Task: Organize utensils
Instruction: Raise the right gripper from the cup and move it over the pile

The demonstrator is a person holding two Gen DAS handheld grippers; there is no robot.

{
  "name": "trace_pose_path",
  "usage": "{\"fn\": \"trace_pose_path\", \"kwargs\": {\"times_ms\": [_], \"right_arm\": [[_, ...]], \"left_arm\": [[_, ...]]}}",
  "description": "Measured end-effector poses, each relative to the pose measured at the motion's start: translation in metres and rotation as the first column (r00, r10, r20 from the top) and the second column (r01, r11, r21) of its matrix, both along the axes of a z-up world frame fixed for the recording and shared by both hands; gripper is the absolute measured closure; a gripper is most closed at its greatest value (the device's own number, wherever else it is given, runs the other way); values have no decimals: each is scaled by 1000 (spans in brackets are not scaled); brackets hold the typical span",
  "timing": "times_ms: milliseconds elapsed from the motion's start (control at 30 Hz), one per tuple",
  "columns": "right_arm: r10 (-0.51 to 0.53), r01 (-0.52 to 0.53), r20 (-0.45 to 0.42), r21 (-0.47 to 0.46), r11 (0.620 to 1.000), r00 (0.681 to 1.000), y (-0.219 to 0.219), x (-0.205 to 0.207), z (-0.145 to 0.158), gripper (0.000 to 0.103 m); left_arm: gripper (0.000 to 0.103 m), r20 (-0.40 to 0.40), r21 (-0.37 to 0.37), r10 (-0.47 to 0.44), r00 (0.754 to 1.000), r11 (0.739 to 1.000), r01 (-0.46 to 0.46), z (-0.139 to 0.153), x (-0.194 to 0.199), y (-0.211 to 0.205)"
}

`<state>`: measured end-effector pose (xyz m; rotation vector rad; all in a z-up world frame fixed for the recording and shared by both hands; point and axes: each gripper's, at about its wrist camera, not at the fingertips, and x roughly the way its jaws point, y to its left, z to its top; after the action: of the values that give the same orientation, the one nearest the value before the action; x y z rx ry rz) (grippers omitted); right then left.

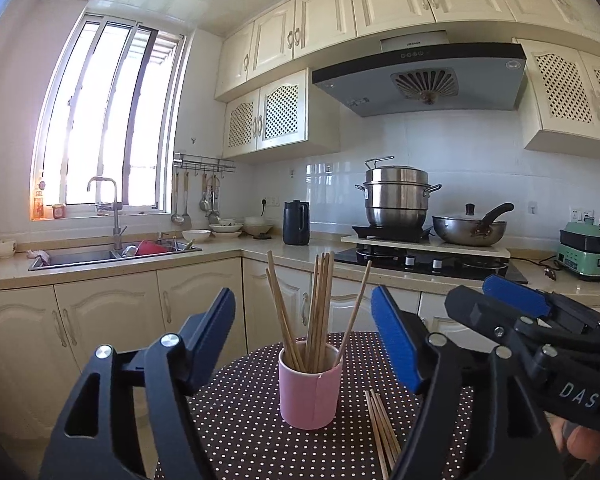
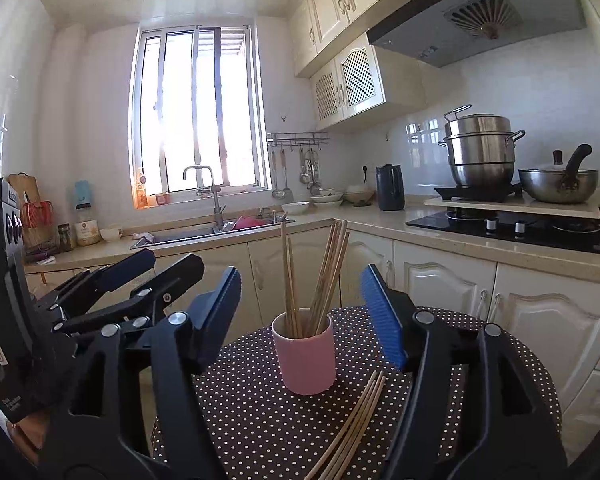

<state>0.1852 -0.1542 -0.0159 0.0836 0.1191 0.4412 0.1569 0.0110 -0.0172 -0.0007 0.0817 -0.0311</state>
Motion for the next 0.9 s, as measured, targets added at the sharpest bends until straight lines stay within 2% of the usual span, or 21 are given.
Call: {"fn": "trace_pose_path", "kwargs": {"times_ms": [333,633,767,900], "right_arm": [[-32,32,5,-6,999,999,-22,-19,-7,36],[-55,55,-39,-5,998,998,-42,-14,-23,34],[-69,69,-64,-5,998,995,-52,-7,-34,34],[-89,89,-100,-8,996,991,-60,2,-47,32]], "left_arm": [[28,20,57,-7,1000,998,6,-1,-22,-24],[27,-29,75,-28,999,997,30,-14,-9,-44],[26,-82,71,-49,995,996,55,-24,4,-53],[26,-204,66,-85,975,993,101,-42,29,-61]]}}
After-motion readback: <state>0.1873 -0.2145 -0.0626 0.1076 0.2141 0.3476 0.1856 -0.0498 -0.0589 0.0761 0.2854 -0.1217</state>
